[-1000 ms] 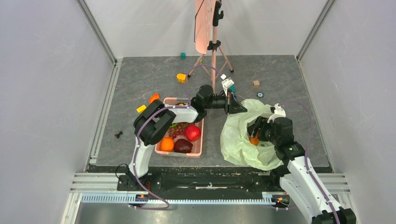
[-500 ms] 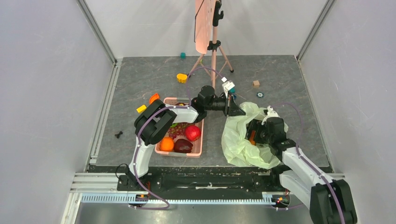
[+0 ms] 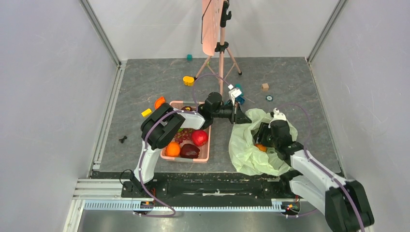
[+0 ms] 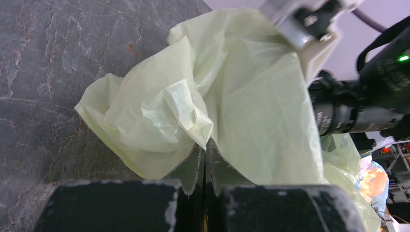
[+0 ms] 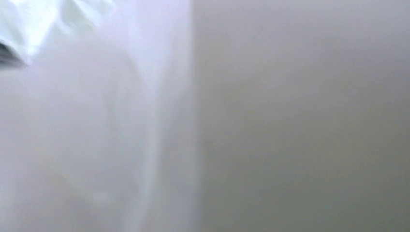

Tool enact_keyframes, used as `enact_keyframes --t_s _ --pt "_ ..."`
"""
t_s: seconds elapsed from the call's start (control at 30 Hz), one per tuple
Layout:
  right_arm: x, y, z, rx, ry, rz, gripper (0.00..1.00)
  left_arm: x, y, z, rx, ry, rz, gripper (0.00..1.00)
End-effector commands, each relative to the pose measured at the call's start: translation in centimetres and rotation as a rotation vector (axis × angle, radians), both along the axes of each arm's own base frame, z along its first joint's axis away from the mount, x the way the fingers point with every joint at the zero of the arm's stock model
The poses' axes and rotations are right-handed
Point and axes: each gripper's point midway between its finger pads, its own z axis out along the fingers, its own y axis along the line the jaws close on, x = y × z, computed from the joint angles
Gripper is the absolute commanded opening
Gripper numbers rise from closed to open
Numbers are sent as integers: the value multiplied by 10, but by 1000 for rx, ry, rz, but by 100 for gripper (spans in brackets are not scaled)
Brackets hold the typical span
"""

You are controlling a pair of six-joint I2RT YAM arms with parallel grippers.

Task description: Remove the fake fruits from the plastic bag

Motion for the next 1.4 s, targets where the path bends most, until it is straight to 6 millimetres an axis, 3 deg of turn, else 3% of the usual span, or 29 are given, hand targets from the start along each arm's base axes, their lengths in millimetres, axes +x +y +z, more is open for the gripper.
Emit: enact_keyframes --t_s 0.0,0.23,0.47,0.7,0.77,0.83,0.93,0.97,1.1,1.23,1.37 --pt "8 -8 42 -2 -119 -50 37 4 5 2 -12 -48 11 2" --pt "11 -11 115 30 -258 -63 38 7 10 10 -28 -60 24 2" --pt "4 -14 140 33 -285 -57 38 8 12 14 -38 -70 24 2" --pt "1 -20 181 8 -350 -52 38 20 15 -3 33 -20 101 4" --pt "1 -22 191 -7 -368 -54 38 25 18 -2 64 -19 132 14" --pt "1 -25 200 -12 -382 -60 38 30 22 2 96 -29 172 33" --pt "1 -25 214 -8 -409 -54 39 35 31 11 157 -39 229 48" --pt "1 -25 220 -8 -419 -55 39 36 35 12 182 -37 247 58" --pt "2 -25 234 -17 -448 -43 39 39 48 43 198 -64 317 89" --pt "5 -23 242 -26 -461 -22 39 40 66 73 231 -77 401 96" --pt "8 -4 246 10 -479 79 40 36 103 93 296 -80 535 97"
